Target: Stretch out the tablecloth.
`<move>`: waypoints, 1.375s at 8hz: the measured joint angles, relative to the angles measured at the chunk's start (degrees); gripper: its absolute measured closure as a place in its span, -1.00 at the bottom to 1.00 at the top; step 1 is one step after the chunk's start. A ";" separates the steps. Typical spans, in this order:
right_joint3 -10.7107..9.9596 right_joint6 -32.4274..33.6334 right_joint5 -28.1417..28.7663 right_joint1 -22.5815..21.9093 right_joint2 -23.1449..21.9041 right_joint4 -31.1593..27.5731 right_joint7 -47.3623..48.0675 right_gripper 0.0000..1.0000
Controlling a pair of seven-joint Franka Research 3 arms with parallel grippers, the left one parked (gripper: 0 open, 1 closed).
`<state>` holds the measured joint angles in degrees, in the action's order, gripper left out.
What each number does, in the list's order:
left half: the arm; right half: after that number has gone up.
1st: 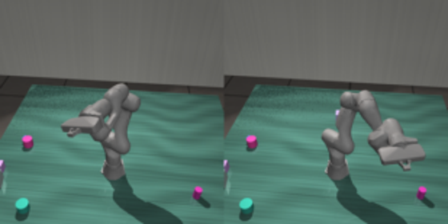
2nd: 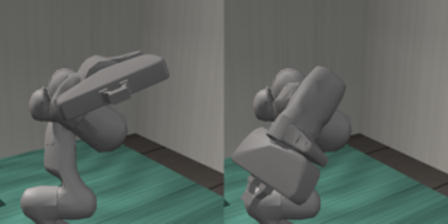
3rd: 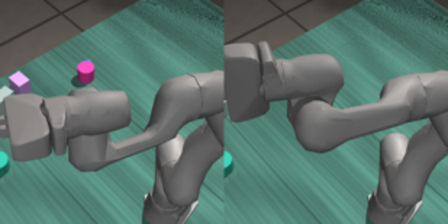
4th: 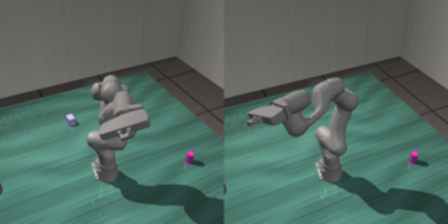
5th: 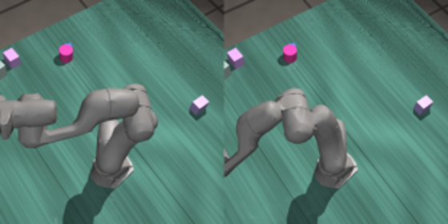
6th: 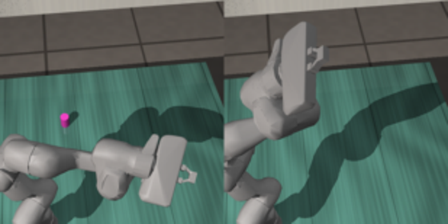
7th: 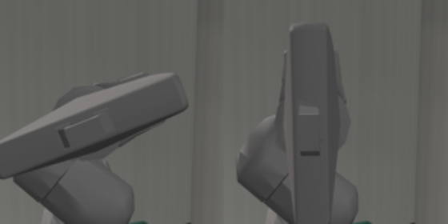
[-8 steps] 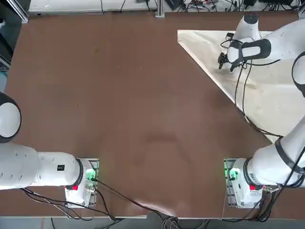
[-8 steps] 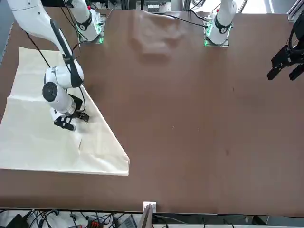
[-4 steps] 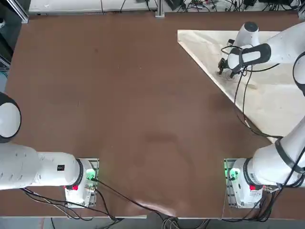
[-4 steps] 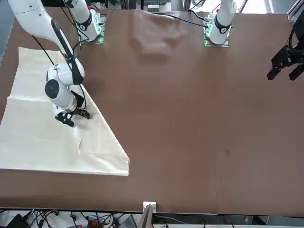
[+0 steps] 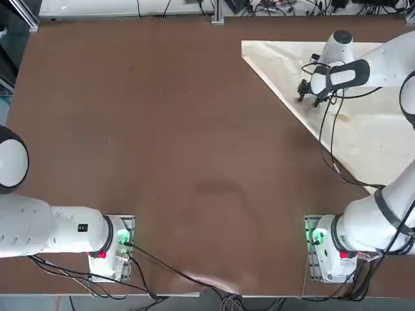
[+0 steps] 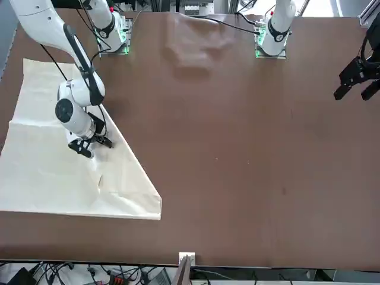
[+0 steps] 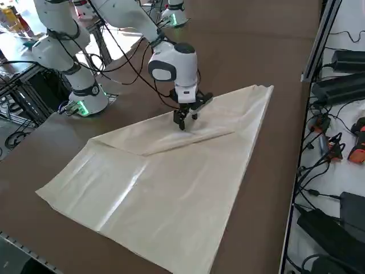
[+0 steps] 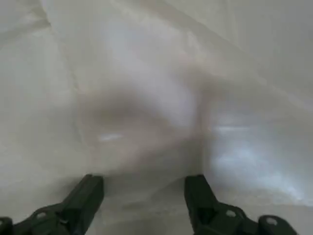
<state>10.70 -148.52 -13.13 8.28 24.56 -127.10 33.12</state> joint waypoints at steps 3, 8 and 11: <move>0.01 -0.04 0.14 0.02 -0.10 -0.20 0.00 -0.71; -0.10 0.38 0.13 0.38 -0.91 -0.42 -0.02 0.49; -0.04 0.53 0.13 0.40 -1.27 -0.43 -0.07 0.65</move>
<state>10.66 -147.99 -13.00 8.68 23.30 -127.53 33.05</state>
